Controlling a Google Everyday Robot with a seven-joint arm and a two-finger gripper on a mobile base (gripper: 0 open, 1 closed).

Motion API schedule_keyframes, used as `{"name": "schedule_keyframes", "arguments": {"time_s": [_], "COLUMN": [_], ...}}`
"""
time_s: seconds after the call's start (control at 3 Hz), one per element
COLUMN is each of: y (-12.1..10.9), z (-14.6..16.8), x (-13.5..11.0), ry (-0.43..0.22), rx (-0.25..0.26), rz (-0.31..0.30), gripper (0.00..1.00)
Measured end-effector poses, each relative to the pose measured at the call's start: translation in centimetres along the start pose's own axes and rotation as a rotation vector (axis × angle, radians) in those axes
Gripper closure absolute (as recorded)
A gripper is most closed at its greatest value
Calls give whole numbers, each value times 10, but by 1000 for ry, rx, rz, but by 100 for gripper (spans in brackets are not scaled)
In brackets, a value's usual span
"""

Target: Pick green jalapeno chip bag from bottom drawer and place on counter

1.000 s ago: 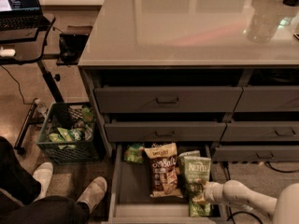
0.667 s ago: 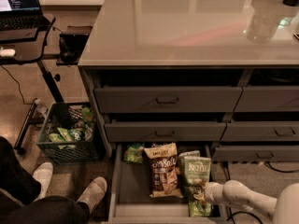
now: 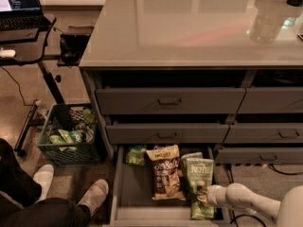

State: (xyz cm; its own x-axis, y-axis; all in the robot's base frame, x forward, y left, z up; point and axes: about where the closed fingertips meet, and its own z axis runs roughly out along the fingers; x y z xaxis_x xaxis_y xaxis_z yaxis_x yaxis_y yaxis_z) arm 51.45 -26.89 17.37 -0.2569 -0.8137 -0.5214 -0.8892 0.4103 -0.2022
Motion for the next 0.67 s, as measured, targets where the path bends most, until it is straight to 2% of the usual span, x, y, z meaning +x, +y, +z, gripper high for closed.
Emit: {"name": "schedule_keyframes", "arguments": {"time_s": [0.33, 0.67], "y": [5, 17], "z": [-1, -28], "x": [-1, -24], "ry": [-4, -56], "rx": [-7, -27], "rz": [-1, -51], "gripper": [100, 100]}}
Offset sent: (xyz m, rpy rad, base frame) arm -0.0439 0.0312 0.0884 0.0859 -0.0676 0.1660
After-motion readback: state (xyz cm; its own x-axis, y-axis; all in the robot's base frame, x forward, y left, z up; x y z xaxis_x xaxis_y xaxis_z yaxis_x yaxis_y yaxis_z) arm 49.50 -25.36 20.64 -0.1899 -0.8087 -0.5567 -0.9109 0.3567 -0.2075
